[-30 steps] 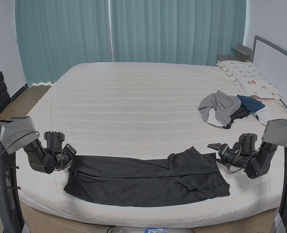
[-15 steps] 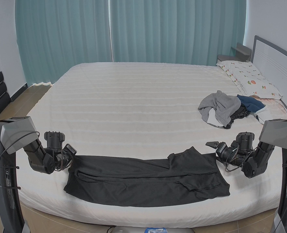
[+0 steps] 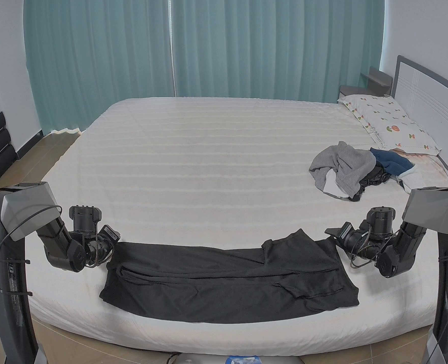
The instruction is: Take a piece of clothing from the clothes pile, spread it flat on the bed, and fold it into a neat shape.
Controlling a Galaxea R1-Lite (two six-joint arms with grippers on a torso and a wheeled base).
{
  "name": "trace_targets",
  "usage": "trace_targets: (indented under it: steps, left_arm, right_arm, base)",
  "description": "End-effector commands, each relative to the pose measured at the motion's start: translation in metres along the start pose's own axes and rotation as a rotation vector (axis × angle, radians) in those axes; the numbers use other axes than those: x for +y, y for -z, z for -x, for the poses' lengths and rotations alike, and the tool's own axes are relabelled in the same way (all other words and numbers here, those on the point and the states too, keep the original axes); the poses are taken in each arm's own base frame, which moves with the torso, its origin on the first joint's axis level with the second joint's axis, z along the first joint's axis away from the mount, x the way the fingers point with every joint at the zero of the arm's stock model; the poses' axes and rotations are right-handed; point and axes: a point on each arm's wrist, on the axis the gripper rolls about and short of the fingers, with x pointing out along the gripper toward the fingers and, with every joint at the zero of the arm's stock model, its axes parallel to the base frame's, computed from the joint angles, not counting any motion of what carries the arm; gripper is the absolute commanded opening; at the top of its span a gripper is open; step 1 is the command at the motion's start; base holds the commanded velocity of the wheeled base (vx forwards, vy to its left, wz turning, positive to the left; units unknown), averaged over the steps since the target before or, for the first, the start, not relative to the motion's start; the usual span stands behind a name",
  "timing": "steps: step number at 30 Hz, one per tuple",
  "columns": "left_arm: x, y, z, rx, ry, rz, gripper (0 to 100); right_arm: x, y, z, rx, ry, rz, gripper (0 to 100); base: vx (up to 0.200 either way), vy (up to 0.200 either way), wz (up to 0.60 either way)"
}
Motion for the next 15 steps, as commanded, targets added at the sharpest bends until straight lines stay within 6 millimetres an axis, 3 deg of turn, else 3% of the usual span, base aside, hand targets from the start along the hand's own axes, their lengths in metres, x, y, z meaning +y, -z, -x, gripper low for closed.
trace_targets:
  steps: [1,11,12,15]
  left_arm:
    - [0.0,0.0,0.0,-0.001,-0.001,0.002,100]
    - [0.001,0.0,0.003,0.003,-0.003,0.005,100]
    - [0.003,0.0,0.004,0.005,-0.007,0.006,100]
    - [0.001,-0.005,0.016,0.001,0.005,0.008,100]
  right_arm:
    - [-0.003,-0.002,0.002,-0.005,0.008,-0.005,0]
    - [-0.005,-0.002,0.002,-0.006,0.014,-0.007,0]
    - [-0.005,-0.003,0.003,-0.007,0.013,-0.006,100]
    - [-0.005,-0.005,0.006,-0.012,0.012,-0.012,100]
  base:
    - [0.0,0.0,0.0]
    - [0.0,0.0,0.0]
    - [0.0,0.0,0.0]
    - [0.0,0.0,0.0]
